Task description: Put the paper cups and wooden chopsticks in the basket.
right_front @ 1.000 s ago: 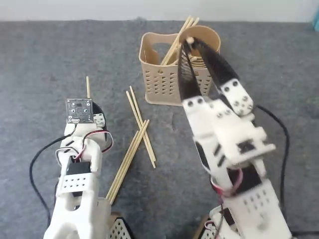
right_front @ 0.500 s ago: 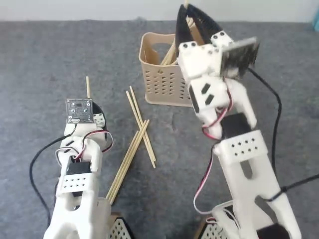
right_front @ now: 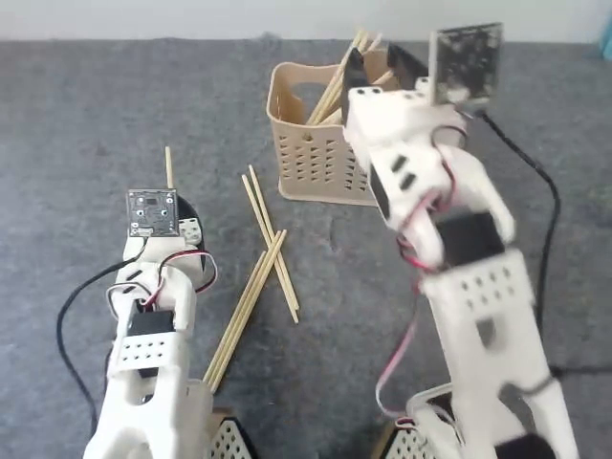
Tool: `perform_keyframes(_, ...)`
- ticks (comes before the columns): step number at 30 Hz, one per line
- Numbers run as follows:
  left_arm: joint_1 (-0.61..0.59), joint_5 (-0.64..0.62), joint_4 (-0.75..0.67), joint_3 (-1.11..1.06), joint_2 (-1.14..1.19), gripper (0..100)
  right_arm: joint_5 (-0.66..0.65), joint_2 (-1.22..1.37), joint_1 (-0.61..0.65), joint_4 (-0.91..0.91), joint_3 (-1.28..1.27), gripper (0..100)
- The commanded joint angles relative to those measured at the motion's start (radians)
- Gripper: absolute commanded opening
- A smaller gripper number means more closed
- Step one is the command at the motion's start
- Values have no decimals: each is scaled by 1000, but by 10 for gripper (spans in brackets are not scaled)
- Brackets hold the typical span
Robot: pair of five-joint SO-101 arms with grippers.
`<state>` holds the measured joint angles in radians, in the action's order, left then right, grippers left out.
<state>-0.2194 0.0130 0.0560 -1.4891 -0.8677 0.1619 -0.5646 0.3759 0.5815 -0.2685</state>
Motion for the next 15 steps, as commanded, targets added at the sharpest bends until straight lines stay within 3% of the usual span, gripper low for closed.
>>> perform_keyframes(1,-5,-3,-29,5,-28,12,32,-199,1,145,63,51)
perform_keyframes(4,-5,-3,-28,5,-28,12,32,-294,-13,283,63,6)
perform_keyframes(11,-5,-3,-28,4,-28,12,58,-490,-87,679,55,9)
perform_keyframes(15,-5,-3,-26,4,-28,12,54,-561,-91,863,-114,9)
